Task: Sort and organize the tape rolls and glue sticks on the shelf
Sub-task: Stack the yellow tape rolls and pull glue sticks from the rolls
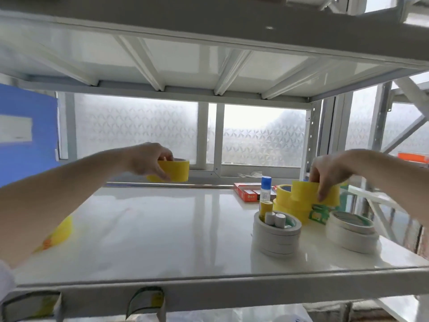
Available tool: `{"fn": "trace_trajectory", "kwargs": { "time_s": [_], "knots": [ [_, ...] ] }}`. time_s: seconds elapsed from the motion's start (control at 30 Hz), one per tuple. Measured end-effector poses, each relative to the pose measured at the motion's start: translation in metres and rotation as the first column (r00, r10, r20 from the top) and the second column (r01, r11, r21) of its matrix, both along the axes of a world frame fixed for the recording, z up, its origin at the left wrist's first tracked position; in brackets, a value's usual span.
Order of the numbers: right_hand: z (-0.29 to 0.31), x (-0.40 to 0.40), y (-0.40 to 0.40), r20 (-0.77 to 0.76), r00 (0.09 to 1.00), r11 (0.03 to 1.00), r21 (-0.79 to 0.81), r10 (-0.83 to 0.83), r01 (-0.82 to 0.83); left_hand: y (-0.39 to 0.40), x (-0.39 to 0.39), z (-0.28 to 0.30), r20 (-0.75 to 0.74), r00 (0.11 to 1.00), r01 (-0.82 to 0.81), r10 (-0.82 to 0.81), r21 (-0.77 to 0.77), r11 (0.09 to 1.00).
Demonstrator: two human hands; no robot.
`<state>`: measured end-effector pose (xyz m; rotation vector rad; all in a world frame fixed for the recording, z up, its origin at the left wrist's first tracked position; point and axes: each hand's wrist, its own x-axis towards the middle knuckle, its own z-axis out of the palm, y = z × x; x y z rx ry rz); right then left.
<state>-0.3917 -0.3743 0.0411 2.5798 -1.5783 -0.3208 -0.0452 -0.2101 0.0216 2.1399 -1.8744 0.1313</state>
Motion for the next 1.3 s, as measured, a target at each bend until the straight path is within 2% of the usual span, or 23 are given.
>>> {"fn": "trace_trajectory", "kwargs": {
  "time_s": [0.1,0.23,0.37,0.57,0.83,1.3],
  "knots": [
    [0.042,0.006,0.009,0.088,0.993,0.994,-0.087,0.080,-0.072,0.028,0.020,0.024,0.002,0.999,-0.036,0.036,-0.101,0.994],
    [0.068,0.051,0.030,0.223,0.925,0.944,-0.199,0.306,-0.264,0.074,0.054,0.042,-0.003,0.992,-0.127,0.129,-0.197,0.972],
    [0.059,0.128,0.057,0.262,0.853,0.890,-0.189,0.452,-0.414,0.118,0.093,0.033,-0.047,0.976,-0.218,0.213,-0.155,0.964],
    [0.035,0.233,0.099,0.196,0.778,0.802,-0.155,0.597,-0.577,0.155,0.133,0.000,-0.119,0.950,-0.297,0.289,-0.061,0.953],
    [0.019,0.306,0.126,0.163,0.724,0.742,-0.162,0.670,-0.650,0.165,0.156,-0.031,-0.121,0.944,-0.304,0.306,0.035,0.952],
    [0.007,0.347,0.133,0.147,0.704,0.719,-0.162,0.695,-0.676,0.156,0.171,-0.045,-0.130,0.954,-0.270,0.269,0.004,0.963]
  ]
}}
